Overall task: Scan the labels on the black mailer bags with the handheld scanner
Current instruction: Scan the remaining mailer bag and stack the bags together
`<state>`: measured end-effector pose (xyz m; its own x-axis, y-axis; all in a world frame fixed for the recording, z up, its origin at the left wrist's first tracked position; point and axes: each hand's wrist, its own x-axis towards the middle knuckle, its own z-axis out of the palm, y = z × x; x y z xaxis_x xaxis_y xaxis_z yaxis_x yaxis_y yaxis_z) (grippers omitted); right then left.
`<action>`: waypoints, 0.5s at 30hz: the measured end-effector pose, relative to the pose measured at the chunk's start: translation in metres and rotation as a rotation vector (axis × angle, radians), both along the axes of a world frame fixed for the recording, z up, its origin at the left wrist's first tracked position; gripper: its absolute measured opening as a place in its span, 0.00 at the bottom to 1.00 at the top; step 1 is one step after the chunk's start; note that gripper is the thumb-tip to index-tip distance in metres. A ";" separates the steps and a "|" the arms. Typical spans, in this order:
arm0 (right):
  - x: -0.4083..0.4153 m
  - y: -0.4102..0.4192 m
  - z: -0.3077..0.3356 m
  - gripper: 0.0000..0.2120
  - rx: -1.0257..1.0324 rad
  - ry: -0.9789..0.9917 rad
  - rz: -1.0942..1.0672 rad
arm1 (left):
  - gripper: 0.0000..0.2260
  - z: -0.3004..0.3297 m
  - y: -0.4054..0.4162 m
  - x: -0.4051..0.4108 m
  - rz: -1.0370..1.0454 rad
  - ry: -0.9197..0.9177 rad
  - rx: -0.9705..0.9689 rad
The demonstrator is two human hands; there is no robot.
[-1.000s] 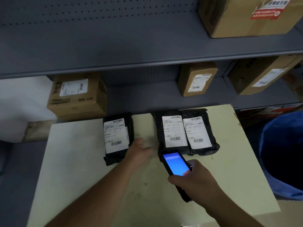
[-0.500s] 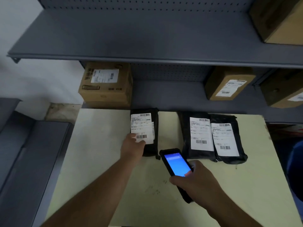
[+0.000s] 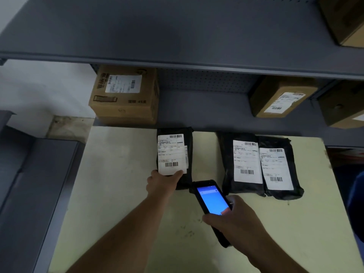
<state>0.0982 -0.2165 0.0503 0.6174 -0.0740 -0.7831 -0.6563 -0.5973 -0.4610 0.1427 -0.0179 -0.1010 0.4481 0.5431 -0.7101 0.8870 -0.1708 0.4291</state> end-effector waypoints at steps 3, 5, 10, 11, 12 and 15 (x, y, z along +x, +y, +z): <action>0.003 -0.002 -0.001 0.22 0.001 0.011 -0.020 | 0.47 -0.005 -0.009 0.001 0.005 0.018 0.035; 0.004 -0.005 -0.001 0.23 -0.002 0.010 -0.030 | 0.49 -0.009 -0.014 0.003 0.009 0.031 0.066; 0.007 -0.011 -0.002 0.22 0.009 0.027 -0.054 | 0.46 -0.010 -0.021 0.008 0.011 0.027 0.082; 0.008 -0.012 -0.003 0.21 0.012 0.029 -0.060 | 0.45 -0.009 -0.024 0.008 0.013 0.019 0.085; 0.008 -0.013 -0.004 0.21 0.017 0.033 -0.068 | 0.44 -0.007 -0.026 0.008 0.014 0.013 0.091; 0.009 -0.015 -0.005 0.22 0.033 0.033 -0.086 | 0.42 -0.004 -0.035 0.009 0.006 0.005 0.114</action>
